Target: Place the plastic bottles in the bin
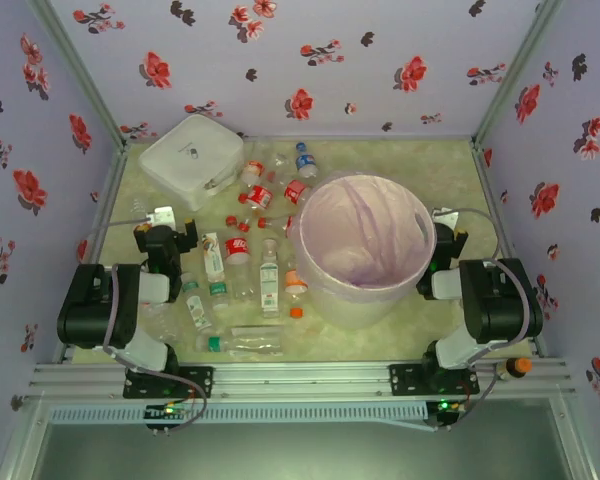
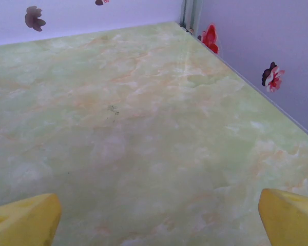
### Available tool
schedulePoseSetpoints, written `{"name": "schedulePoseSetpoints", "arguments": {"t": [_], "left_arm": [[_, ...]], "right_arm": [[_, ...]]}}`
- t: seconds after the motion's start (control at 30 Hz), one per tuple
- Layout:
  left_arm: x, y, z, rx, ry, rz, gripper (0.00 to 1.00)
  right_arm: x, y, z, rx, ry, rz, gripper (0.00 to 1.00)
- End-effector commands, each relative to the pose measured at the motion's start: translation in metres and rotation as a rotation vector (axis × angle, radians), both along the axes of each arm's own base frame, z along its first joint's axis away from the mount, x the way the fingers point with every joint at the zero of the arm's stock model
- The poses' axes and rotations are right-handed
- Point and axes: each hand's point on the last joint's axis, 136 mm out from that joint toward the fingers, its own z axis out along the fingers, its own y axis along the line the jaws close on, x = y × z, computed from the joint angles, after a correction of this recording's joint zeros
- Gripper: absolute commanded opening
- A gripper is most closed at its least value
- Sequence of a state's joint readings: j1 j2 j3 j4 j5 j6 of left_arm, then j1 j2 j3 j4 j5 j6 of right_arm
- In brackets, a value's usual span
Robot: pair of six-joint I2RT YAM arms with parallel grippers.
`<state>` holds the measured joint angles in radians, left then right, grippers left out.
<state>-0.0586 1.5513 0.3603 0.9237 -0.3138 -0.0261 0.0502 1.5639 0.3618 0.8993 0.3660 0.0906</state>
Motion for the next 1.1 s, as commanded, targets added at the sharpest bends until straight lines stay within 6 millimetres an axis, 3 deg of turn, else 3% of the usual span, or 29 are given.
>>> {"name": "schedulePoseSetpoints", "arguments": {"t": [0.0,0.97,1.07], "left_arm": [[0.005,0.005,0.011,0.002,-0.040,0.022,1.00],[0.008,-0.001,0.009,-0.018,-0.018,-0.033,1.00],[0.007,-0.003,0.029,0.012,-0.001,-0.020,1.00]], "right_arm": [[0.004,-0.001,0.010,0.016,-0.040,-0.017,0.99],[0.005,-0.001,0.011,0.035,-0.043,0.002,0.99],[0.011,0.005,0.020,0.033,-0.002,0.032,0.99]]}}
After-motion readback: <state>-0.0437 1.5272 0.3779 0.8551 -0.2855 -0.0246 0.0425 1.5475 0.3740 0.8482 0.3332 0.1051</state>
